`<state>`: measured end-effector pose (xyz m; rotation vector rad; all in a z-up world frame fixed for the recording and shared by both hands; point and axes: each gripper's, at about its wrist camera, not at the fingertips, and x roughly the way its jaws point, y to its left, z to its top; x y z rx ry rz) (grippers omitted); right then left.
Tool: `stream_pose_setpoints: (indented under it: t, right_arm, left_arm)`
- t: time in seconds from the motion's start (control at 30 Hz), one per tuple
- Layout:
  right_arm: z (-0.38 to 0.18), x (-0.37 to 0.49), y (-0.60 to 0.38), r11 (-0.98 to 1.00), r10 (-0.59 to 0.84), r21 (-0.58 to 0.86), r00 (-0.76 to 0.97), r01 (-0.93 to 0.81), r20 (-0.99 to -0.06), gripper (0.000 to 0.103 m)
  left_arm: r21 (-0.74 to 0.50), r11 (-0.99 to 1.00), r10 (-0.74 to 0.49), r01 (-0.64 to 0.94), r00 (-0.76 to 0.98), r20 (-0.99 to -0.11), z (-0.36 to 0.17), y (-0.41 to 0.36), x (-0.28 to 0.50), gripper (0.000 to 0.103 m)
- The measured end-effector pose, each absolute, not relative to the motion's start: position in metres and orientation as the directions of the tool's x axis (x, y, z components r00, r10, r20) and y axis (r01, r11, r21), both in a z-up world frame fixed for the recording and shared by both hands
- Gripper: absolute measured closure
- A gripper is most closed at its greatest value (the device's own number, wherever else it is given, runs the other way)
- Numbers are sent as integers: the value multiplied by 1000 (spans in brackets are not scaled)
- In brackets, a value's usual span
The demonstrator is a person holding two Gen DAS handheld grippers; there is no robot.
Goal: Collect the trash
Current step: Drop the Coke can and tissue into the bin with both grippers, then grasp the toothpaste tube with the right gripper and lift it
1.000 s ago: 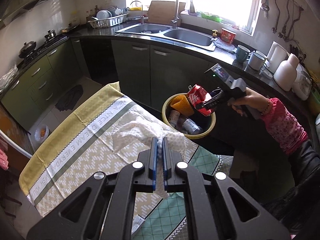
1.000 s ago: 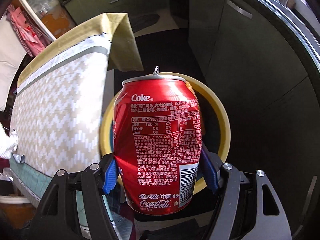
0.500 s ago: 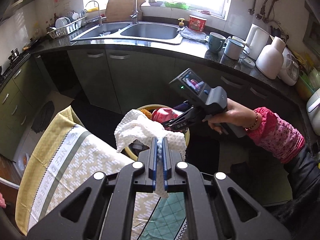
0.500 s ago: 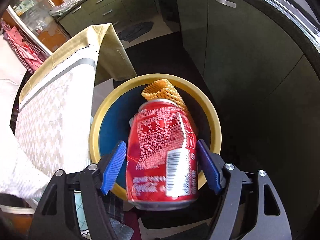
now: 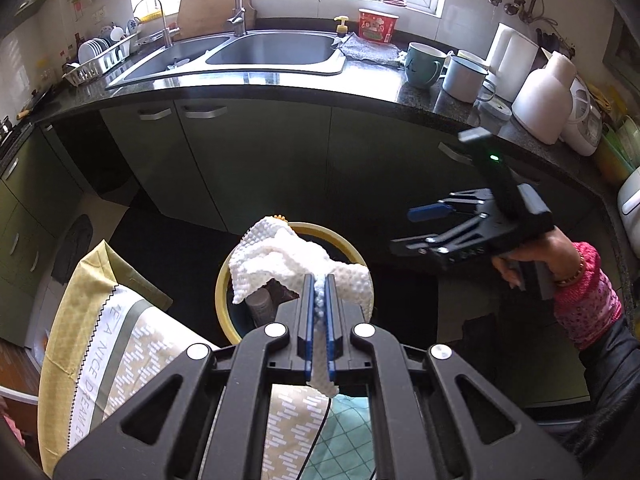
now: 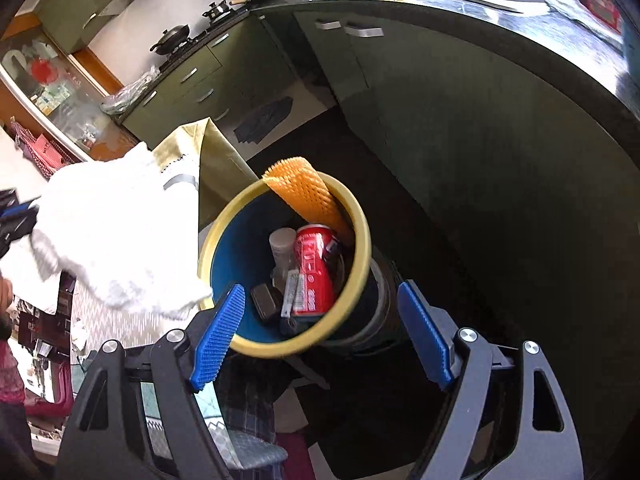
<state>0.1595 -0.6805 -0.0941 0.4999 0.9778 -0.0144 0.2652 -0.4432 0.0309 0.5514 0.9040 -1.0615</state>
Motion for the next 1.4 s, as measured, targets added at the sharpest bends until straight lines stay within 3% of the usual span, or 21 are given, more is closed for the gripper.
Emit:
stream_pose_setpoints:
  t: [0.2, 0.27, 0.33, 0.57, 0.63, 0.83, 0.97, 1.13, 1.27, 1.4]
  right_arm:
    - [-105, 88, -686, 870, 197, 408, 564, 276, -802, 25]
    - [-109, 75, -685, 860, 207, 425, 568, 282, -796, 24]
    - [-109, 69, -681, 863, 205, 420, 566, 280, -798, 23]
    - [-90, 69, -655, 911, 143, 336, 582, 238, -801, 23]
    - [-83, 77, -637, 928, 153, 320, 589, 190, -794, 23]
    - [-65, 113, -528, 947, 313, 299, 554, -120, -772, 22]
    - [-62, 138, -414, 867, 439, 237, 445, -439, -781, 23]
    - [-65, 155, -272, 648, 489, 109, 303, -754, -818, 30]
    - [-77, 154, -196, 495, 460, 22, 240, -869, -855, 45]
    - [-104, 174, -143, 407, 387, -28, 200, -913, -900, 54]
  left_arm:
    - [-49, 424, -447, 904, 162, -880, -9, -472, 286, 97]
    - [-48, 439, -425, 897, 160, -891, -22, -477, 291, 92]
    - [-46, 452, -411, 891, 162, -897, -28, -477, 291, 66]
    - [-41, 452, -480, 891, 204, -853, 11, -421, 255, 60]
    - [-27, 471, -525, 882, 255, -812, 33, -385, 235, 40]
    - [90, 624, -537, 777, 509, -672, 71, -245, 158, 13]
    - [114, 794, -420, 598, 673, -608, 68, -142, 123, 12]
    - [27, 932, -284, 362, 774, -566, 50, -26, 85, 11]
    - [31, 969, -180, 243, 793, -582, 28, 21, 61, 11]
    - [34, 980, -137, 195, 792, -595, 15, 47, 50, 11]
